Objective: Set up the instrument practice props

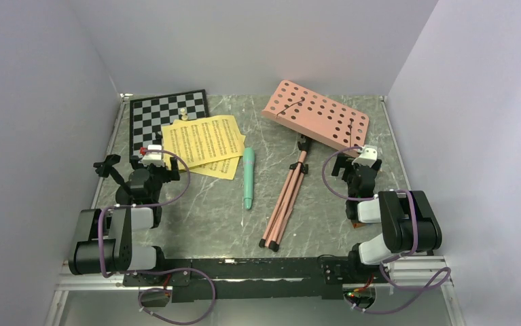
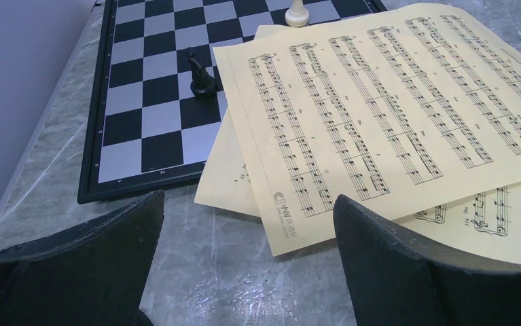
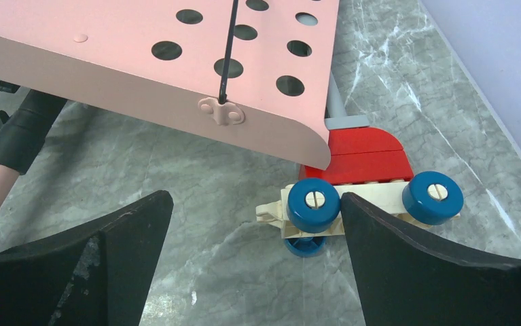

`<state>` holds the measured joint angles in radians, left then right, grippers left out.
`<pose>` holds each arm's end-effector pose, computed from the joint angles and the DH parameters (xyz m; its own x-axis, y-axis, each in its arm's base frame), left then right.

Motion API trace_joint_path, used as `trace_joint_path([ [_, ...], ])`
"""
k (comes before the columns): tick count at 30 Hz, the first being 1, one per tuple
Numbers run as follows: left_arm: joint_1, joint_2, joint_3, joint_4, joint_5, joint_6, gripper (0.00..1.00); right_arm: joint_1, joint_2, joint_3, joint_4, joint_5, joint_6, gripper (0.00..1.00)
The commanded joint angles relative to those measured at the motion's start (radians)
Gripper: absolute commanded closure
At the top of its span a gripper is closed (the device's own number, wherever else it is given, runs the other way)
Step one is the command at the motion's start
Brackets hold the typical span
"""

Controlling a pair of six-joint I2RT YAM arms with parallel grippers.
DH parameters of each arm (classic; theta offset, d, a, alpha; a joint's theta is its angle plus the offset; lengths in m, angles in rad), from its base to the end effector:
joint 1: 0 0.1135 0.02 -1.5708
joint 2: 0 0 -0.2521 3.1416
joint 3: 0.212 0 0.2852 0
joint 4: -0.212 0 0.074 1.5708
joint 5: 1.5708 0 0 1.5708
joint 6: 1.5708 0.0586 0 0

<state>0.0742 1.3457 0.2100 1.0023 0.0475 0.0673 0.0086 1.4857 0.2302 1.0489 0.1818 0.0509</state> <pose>0.2665 0.0170 0.1141 -0.1342 0.0574 -0.9893 -0.0181 0.9980 0.0604 0.2710 -0.0083 0.0912 -0.1963 0.0484 -0.9794 0.1787 0.9838 0.0128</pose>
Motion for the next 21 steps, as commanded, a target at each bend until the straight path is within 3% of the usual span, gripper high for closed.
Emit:
trace_joint_path([
  [1,-0.002,-0.001,0.029,0.019,0.011,0.006,0.01,-0.004,-0.005,0.023,0.063,0.004,-0.003,0.0],
  [14,-0.006,-0.018,0.029,0.02,-0.003,0.009,0.01,-0.003,-0.02,0.015,0.07,-0.022,-0.03,0.0],
  [17,-0.019,-0.127,0.129,-0.259,-0.026,0.014,0.01,0.026,-0.115,0.014,-0.011,-0.003,-0.042,0.0],
  [21,-0.033,-0.171,0.228,-0.444,-0.04,-0.01,0.01,0.096,-0.22,0.065,-0.186,0.096,-0.055,0.0],
])
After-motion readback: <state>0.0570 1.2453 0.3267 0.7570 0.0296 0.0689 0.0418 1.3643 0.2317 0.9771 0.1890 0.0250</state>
